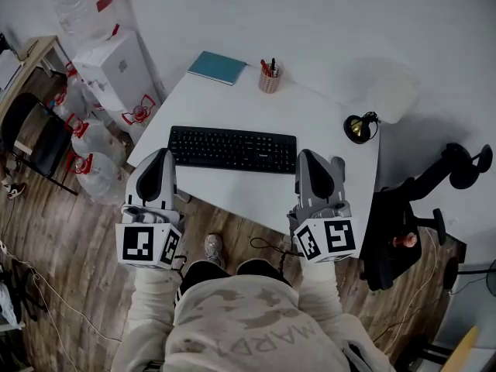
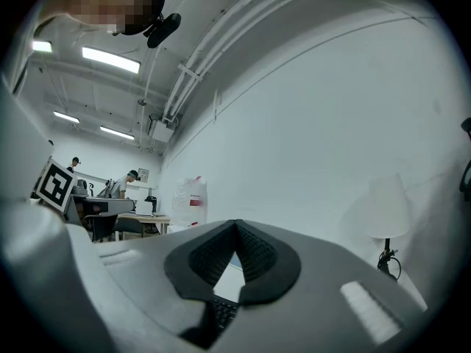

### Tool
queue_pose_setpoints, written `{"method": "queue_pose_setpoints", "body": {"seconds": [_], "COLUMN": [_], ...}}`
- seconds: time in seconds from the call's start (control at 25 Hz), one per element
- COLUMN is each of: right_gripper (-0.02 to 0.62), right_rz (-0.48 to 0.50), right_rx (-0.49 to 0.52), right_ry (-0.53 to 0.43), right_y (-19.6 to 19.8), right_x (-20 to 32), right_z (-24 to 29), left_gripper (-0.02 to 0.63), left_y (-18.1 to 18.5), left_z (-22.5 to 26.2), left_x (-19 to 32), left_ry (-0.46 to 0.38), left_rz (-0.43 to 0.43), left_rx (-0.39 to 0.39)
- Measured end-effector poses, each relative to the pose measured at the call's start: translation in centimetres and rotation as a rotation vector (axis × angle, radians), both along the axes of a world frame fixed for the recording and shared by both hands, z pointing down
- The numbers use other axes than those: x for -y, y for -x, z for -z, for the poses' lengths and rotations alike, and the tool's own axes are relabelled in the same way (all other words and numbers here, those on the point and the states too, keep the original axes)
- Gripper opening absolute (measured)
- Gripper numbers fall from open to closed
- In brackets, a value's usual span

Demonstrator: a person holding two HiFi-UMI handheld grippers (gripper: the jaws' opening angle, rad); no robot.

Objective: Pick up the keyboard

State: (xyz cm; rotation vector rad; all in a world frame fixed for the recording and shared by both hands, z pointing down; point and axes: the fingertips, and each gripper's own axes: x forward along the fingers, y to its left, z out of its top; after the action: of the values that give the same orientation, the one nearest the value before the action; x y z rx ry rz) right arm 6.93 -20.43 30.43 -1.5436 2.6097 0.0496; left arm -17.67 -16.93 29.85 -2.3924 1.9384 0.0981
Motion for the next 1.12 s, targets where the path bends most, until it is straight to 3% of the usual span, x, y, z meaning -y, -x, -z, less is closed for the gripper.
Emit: {"method": "queue_pose_setpoints", "body": {"seconds": [0.36,0.6,0.84,1.12], "right_gripper": [0.009,0.011,0.011,0.011], "right_rz": [-0.076,-0.118,-0.152,-0.193], "right_rx": [-0.002,0.024,0.004,0.027], "right_ry": [0.016,0.090,0.195,0.327], "right_y": [2.0,2.2,2.3,1.9], "right_x": [3.7,6.2,8.3,9.4], "right_z": [-0.7,-2.0,-5.7,-11.1], "left_gripper": [0.006,0.006,0.006,0.006], "left_y": [2.5,3.7,5.3,6.3], "left_z": [-0.7,-1.9,-5.0,-10.6], "left_x": [5.4,8.3,10.4,11.8], "left_ry": [0.016,0.047,0.121,0.265], "left_rz": [-0.070,-0.093,-0.116,-0.132], "left_rx": [0.008,0.001,-0.047,-0.035]}}
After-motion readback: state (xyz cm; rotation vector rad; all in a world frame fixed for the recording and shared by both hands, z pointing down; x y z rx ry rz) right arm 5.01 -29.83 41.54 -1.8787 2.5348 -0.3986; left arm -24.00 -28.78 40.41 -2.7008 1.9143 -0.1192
